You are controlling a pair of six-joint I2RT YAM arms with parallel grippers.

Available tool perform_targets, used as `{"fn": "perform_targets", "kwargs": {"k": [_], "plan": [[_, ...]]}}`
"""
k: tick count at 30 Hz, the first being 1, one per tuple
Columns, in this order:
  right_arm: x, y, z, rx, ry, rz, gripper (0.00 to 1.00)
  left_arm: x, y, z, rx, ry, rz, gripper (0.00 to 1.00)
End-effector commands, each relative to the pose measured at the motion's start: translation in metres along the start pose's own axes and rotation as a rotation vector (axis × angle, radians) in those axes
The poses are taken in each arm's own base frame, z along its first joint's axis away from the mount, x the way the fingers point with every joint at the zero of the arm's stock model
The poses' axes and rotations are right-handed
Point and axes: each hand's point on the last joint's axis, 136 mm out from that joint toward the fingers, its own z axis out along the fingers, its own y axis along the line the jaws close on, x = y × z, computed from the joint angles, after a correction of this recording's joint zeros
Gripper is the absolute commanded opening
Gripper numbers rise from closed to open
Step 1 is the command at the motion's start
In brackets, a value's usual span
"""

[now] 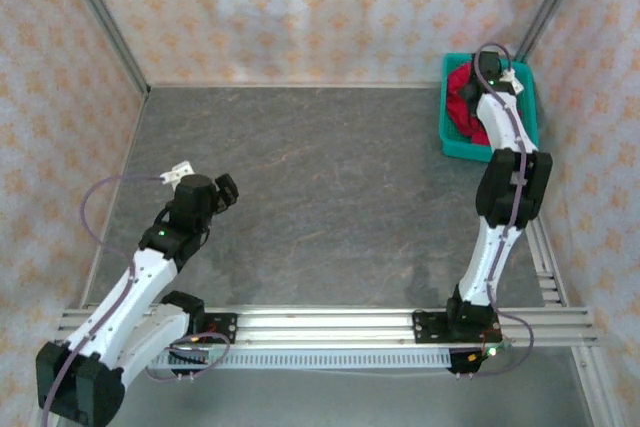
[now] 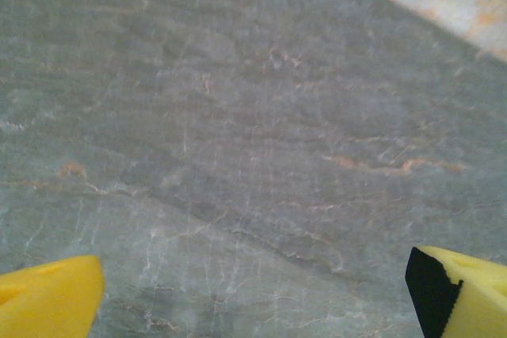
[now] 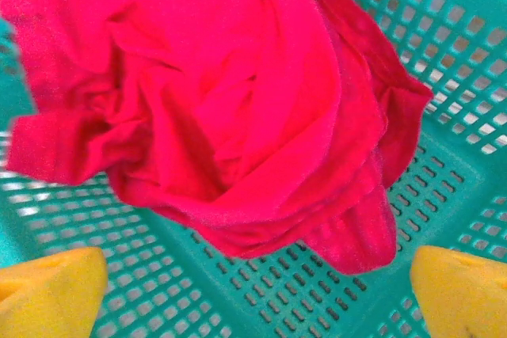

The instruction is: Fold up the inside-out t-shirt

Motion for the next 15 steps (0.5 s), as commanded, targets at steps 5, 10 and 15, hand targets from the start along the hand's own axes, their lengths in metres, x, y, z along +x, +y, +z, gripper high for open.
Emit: {"fn": "perform_targets", "kwargs": {"k": [5,10,15], "plan": [[0.018,-0.018,0.04,0.103,0.22,0.067,0.89,0.0,-0.022,0.014,0.041,0.072,-0.001,1.0],[0.018,-0.01,0.048,0.089,0.233,0.062,0.63,0.003,-0.017,0.026,-0.029,0.096,-0.012,0.99],[0.01,-0.004,0.033,0.052,0.228,0.065,0.0,0.012,-0.02,0.033,-0.054,0.167,-0.009,0.99]]}}
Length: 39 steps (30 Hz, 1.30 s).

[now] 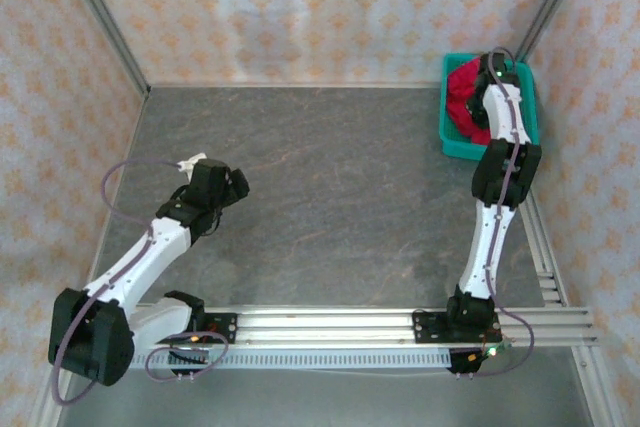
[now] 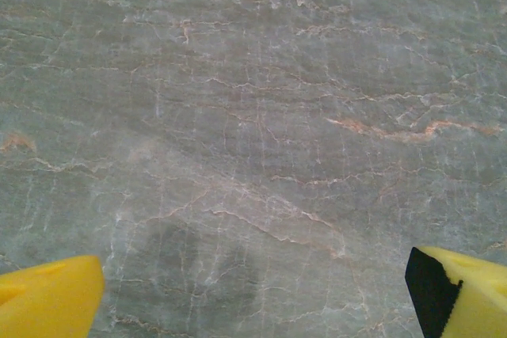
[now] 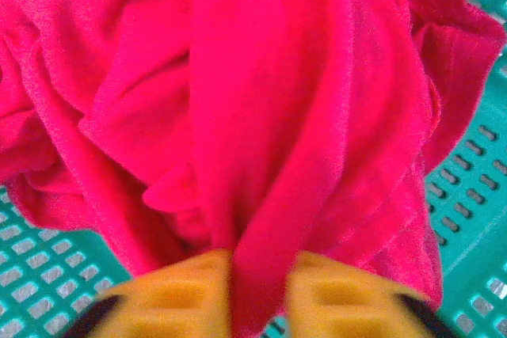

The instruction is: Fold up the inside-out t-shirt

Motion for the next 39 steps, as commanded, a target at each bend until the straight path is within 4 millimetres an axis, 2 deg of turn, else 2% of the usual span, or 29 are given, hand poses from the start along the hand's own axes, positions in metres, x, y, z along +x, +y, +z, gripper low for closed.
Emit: {"fn": "perform_targets", "kwargs": {"k": [1,3,6,10,13,18,21,25,27,30,32,35,37,39], "plan": [[-0.004,0.005,-0.033,-0.045,0.01,0.004,0.0,-0.004,-0.001,-0.001,-0.031,0.036,-0.024,0.99],[-0.005,0.012,-0.053,-0.096,0.004,0.002,0.0,-0.003,-0.003,-0.001,-0.034,0.061,-0.011,0.99],[-0.008,0.02,-0.098,-0.168,-0.061,-0.023,0.0,0.001,-0.015,-0.003,0.03,0.095,-0.014,0.98],[-0.017,0.022,-0.171,-0.271,-0.188,-0.038,0.0,0.011,-0.038,-0.011,0.165,0.16,-0.024,0.97],[-0.023,0.018,-0.224,-0.356,-0.285,-0.038,0.0,0.019,-0.048,-0.017,0.221,0.192,-0.019,0.93],[-0.03,0.01,-0.295,-0.514,-0.392,-0.001,0.0,0.025,-0.052,-0.026,0.261,0.195,-0.027,0.9],[-0.038,0.008,-0.348,-0.634,-0.458,0.028,0.0,0.025,-0.055,-0.032,0.286,0.185,-0.039,0.89],[-0.036,0.019,-0.426,-0.883,-0.491,0.02,0.0,0.021,-0.059,-0.037,0.311,0.17,-0.055,0.88],[-0.025,0.033,-0.461,-1.036,-0.458,-0.025,0.0,0.02,-0.062,-0.038,0.323,0.171,-0.061,0.88],[0.005,0.052,-0.511,-1.229,-0.403,-0.133,0.0,0.019,-0.067,-0.038,0.339,0.172,-0.068,0.87],[0.035,0.062,-0.544,-1.328,-0.386,-0.24,0.0,0.02,-0.069,-0.038,0.348,0.175,-0.071,0.87],[0.084,0.071,-0.583,-1.443,-0.358,-0.384,0.0,0.021,-0.07,-0.038,0.349,0.178,-0.07,0.87],[0.114,0.076,-0.597,-1.49,-0.33,-0.461,0.0,0.02,-0.069,-0.039,0.346,0.177,-0.071,0.87],[0.136,0.084,-0.593,-1.491,-0.293,-0.501,0.0,0.019,-0.068,-0.039,0.343,0.174,-0.07,0.87]]}}
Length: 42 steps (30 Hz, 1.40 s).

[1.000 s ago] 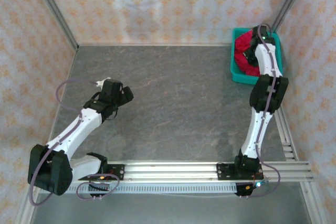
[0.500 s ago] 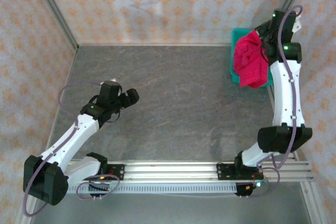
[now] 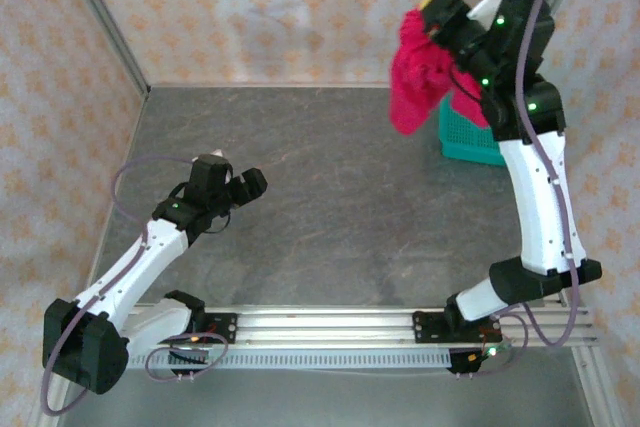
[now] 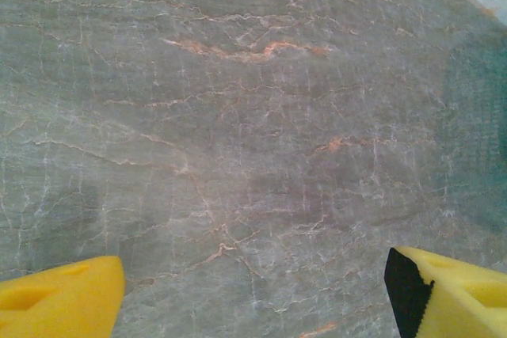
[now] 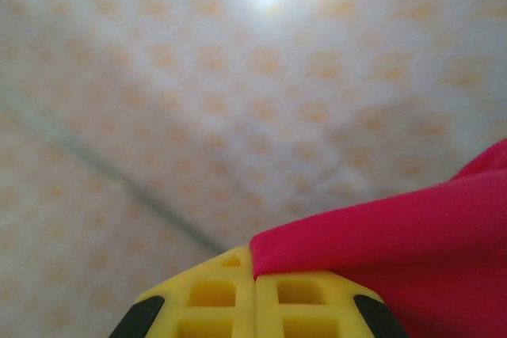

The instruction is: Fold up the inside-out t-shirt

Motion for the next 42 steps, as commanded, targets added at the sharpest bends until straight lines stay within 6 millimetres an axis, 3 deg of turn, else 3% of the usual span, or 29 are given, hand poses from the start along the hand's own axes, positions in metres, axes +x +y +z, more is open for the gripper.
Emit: {"fn": "perform_targets", "kwargs": {"k": [1,5,9,14,16,19,23,28,32,37,42], "plan": [[0.015,0.032,0.004,-0.107,0.026,-0.084,0.0,0.0,-0.004,-0.001,0.02,-0.005,-0.012,0.87],[0.079,-0.013,0.045,-0.026,0.151,-0.033,0.0,0.0,-0.004,-0.002,0.02,-0.006,-0.007,0.86],[0.167,-0.076,0.075,0.095,0.325,0.009,0.0,0.002,0.004,0.0,-0.016,0.0,0.012,0.85],[0.264,-0.167,0.082,0.326,0.515,0.047,0.0,0.005,0.011,0.006,-0.062,0.023,0.042,0.74],[0.289,-0.2,0.077,0.428,0.571,0.021,0.2,0.008,0.01,0.011,-0.068,0.037,0.052,0.7],[0.29,-0.237,0.062,0.606,0.586,-0.083,0.5,0.014,0.007,0.021,-0.081,0.073,0.081,0.66],[0.283,-0.259,0.037,0.722,0.585,-0.192,0.68,0.026,0.007,0.032,-0.15,0.13,0.147,0.61],[0.3,-0.272,0.008,0.74,0.641,-0.213,0.69,0.031,0.027,0.036,-0.293,0.164,0.2,0.61],[0.332,-0.284,-0.006,0.724,0.731,-0.177,0.69,0.047,0.017,0.057,-0.201,0.203,0.171,0.63],[0.367,-0.29,-0.007,0.636,0.8,-0.051,0.67,0.069,0.019,0.088,-0.181,0.267,0.117,0.63],[0.398,-0.293,0.004,0.561,0.831,0.058,0.67,0.071,0.005,0.115,-0.126,0.276,0.064,0.62]]}}
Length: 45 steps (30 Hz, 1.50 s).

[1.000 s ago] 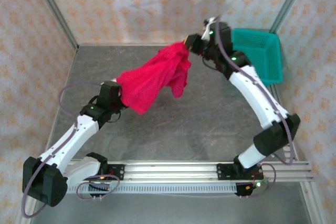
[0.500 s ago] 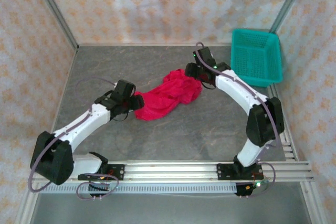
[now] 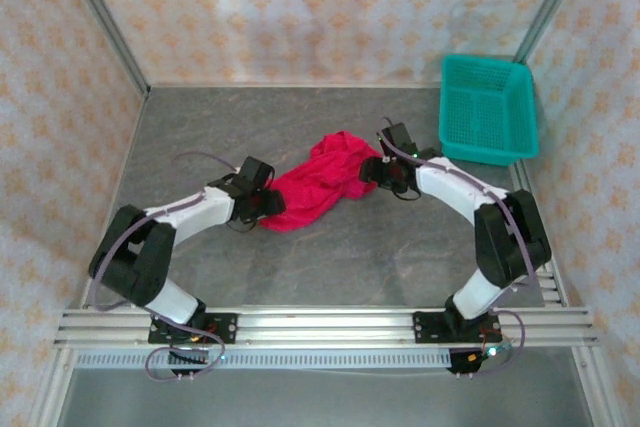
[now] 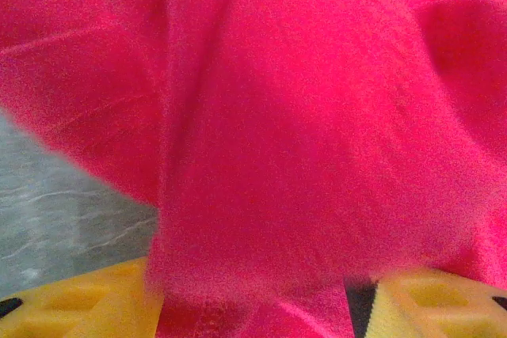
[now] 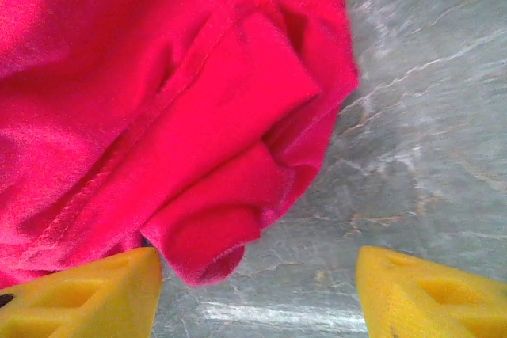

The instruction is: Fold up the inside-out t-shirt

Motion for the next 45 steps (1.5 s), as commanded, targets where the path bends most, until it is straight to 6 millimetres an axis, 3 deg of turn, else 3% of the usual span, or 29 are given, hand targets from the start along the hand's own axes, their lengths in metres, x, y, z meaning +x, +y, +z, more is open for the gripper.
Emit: {"fn": "perform_targets", "kwargs": {"k": [1,3,4,6,7,8,12,16,19,22,25,29,32,35,39,40,41,42,44,45], "plan": [[-0.001,0.02,0.022,-0.115,0.017,0.049,0.66,-0.014,-0.026,0.009,0.094,-0.034,-0.044,0.6],[-0.003,0.022,0.036,-0.129,0.025,0.081,0.62,-0.017,-0.03,0.015,0.093,-0.029,-0.054,0.43],[-0.005,0.025,0.042,-0.137,0.026,0.095,0.52,-0.019,-0.031,0.016,0.087,-0.027,-0.055,0.29],[-0.013,0.027,0.048,-0.137,0.016,0.112,0.19,-0.024,-0.028,0.01,0.046,-0.031,-0.052,0.02],[-0.018,0.027,0.046,-0.131,0.016,0.117,0.05,-0.029,-0.027,0.002,0.021,-0.037,-0.043,0.0],[-0.024,0.027,0.039,-0.124,0.011,0.117,0.0,-0.034,-0.025,-0.009,-0.006,-0.053,-0.026,0.0],[-0.048,0.007,-0.013,-0.033,-0.062,0.075,0.0,-0.063,-0.013,-0.071,-0.112,-0.16,0.033,0.0],[-0.066,-0.03,-0.085,0.071,-0.161,0.069,0.0,-0.095,0.007,-0.145,-0.137,-0.295,-0.002,0.0],[-0.072,-0.05,-0.132,0.115,-0.242,0.073,0.0,-0.11,0.024,-0.191,-0.119,-0.39,-0.058,0.0],[-0.074,-0.056,-0.167,0.133,-0.299,0.075,0.0,-0.115,0.032,-0.223,-0.116,-0.467,-0.069,0.0],[-0.076,-0.05,-0.194,0.112,-0.343,0.07,0.0,-0.115,0.034,-0.239,-0.116,-0.494,-0.067,0.0],[-0.079,-0.038,-0.219,0.065,-0.369,0.047,0.0,-0.116,0.04,-0.242,-0.163,-0.496,-0.031,0.0],[-0.088,-0.032,-0.216,0.054,-0.366,0.039,0.0,-0.12,0.038,-0.227,-0.176,-0.469,-0.021,0.0],[-0.106,-0.033,-0.193,0.087,-0.352,0.046,0.0,-0.125,0.029,-0.2,-0.178,-0.385,-0.005,0.0],[-0.13,-0.036,-0.146,0.147,-0.286,0.066,0.0,-0.133,0.028,-0.156,-0.249,-0.26,0.015,0.0],[-0.136,-0.037,-0.134,0.166,-0.263,0.072,0.1,-0.135,0.033,-0.147,-0.283,-0.235,0.011,0.0],[-0.14,-0.038,-0.125,0.184,-0.24,0.076,0.27,-0.137,0.037,-0.141,-0.309,-0.214,0.007,0.0],[-0.143,-0.041,-0.115,0.208,-0.21,0.081,0.47,-0.138,0.043,-0.136,-0.336,-0.195,0.0,0.11],[-0.144,-0.042,-0.103,0.238,-0.155,0.085,0.55,-0.14,0.051,-0.132,-0.371,-0.175,-0.014,0.35],[-0.142,-0.042,-0.098,0.237,-0.133,0.087,0.58,-0.14,0.054,-0.133,-0.38,-0.173,-0.025,0.54]]}}
